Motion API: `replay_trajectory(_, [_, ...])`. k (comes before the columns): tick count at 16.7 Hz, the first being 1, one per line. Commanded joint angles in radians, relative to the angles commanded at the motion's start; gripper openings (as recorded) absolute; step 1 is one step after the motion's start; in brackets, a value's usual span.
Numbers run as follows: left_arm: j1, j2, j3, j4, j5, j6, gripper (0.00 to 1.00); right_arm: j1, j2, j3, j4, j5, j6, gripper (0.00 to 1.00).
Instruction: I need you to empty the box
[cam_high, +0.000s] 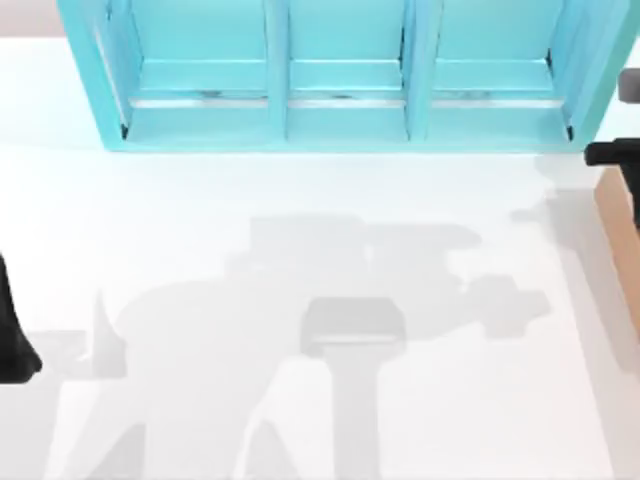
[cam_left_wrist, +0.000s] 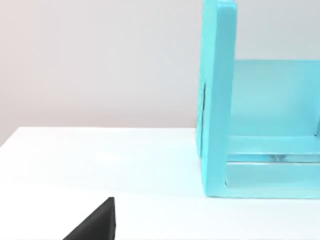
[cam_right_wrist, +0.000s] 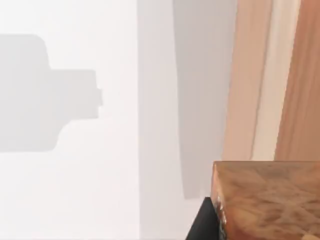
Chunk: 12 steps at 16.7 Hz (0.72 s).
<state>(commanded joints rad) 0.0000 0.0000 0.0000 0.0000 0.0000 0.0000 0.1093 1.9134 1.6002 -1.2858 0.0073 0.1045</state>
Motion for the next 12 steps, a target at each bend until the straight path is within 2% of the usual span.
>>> replay_trajectory(3, [0.0, 0.0, 0.0, 0.0, 0.0, 0.0, 1.0, 0.215, 0.153, 0.116, 0.006, 0.011, 0.207, 0.0])
replay_trajectory(6, [0.0, 0.0, 0.0, 0.0, 0.0, 0.0, 1.0, 0.341, 0.269, 0.218, 0.036, 0.01, 0.335, 0.0])
replay_trajectory(12, [0.0, 0.0, 0.0, 0.0, 0.0, 0.0, 1.0, 0.371, 0.355, 0.306, 0.079, -0.003, 0.404, 0.0])
